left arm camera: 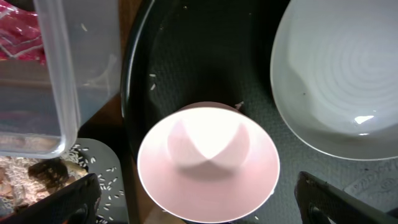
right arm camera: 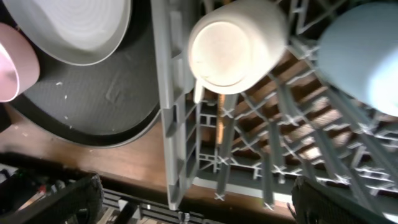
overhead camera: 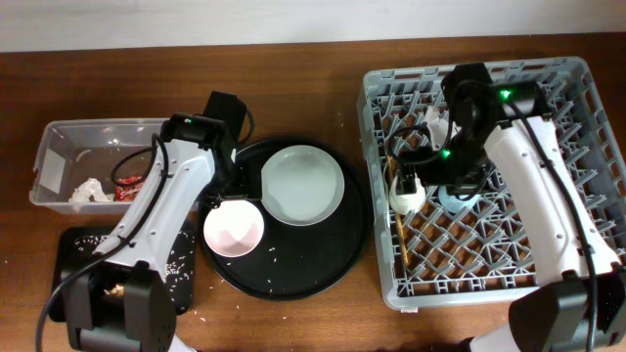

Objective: Sort waste into correct bins and load items into the dishwasher rack

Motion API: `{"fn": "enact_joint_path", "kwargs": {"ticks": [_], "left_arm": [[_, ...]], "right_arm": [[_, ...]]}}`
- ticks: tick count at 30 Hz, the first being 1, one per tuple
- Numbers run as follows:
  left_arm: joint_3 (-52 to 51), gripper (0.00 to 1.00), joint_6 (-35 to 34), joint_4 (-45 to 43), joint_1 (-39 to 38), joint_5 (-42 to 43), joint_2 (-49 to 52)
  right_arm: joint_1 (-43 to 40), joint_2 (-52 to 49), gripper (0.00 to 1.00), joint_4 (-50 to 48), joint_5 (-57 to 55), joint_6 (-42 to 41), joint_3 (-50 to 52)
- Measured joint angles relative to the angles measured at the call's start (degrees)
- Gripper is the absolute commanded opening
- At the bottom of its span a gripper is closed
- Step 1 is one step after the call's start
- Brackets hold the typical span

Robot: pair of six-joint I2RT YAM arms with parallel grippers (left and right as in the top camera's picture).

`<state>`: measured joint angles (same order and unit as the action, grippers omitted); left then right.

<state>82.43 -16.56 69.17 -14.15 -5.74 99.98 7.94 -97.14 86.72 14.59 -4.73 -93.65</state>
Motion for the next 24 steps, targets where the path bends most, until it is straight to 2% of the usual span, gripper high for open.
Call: {"fn": "enact_joint_path", "kwargs": {"ticks": [1,4,8,11,12,15,16,21,24], "left_arm": [[0.0,0.93,0.0,0.0,0.0,-0.5,0.0],[-0.8,0.93,-0.2,2.4,0.0,-1.0,0.0],[-12.5,0.89,-0.2,-2.0,2.8,-1.5,0.4],[-17.3,0.57,-0.5,-6.6,4.0,0.4,0.4],[-18.1,0.36,-0.4,-8.0,4.0,1.4,0.4],[-18.7,0.05,-0.5,-10.1,4.0,4.7,0.4],[-18.8,0.00,-0.5,-10.2,4.0,5.2,0.4],[-18.7,0.00,-0.4,-9.4,4.1,7.0,0.2],[-14.5,0.00,0.1,-1.6,4.0,7.4,-1.4]], "right_arm": [[0.0,0.0,0.99,-1.6,1.5,0.0,2.2],[0.0,0.0,0.99,-3.0,2.9,0.2,4.5],[0.0,0.0,0.99,-3.0,3.2,0.7,4.6],[0.0,0.0,0.99,-3.0,3.3,0.7,4.6],[0.0,0.0,0.99,-3.0,3.3,0.7,4.6],[0.0,0.0,0.99,-3.0,3.3,0.7,4.6],[0.0,0.0,0.99,-3.0,3.3,0.7,4.6],[0.0,-0.1,0.99,-1.6,3.3,0.9,3.2],[0.1,-0.3,0.99,4.6,3.3,1.0,-7.4]]}}
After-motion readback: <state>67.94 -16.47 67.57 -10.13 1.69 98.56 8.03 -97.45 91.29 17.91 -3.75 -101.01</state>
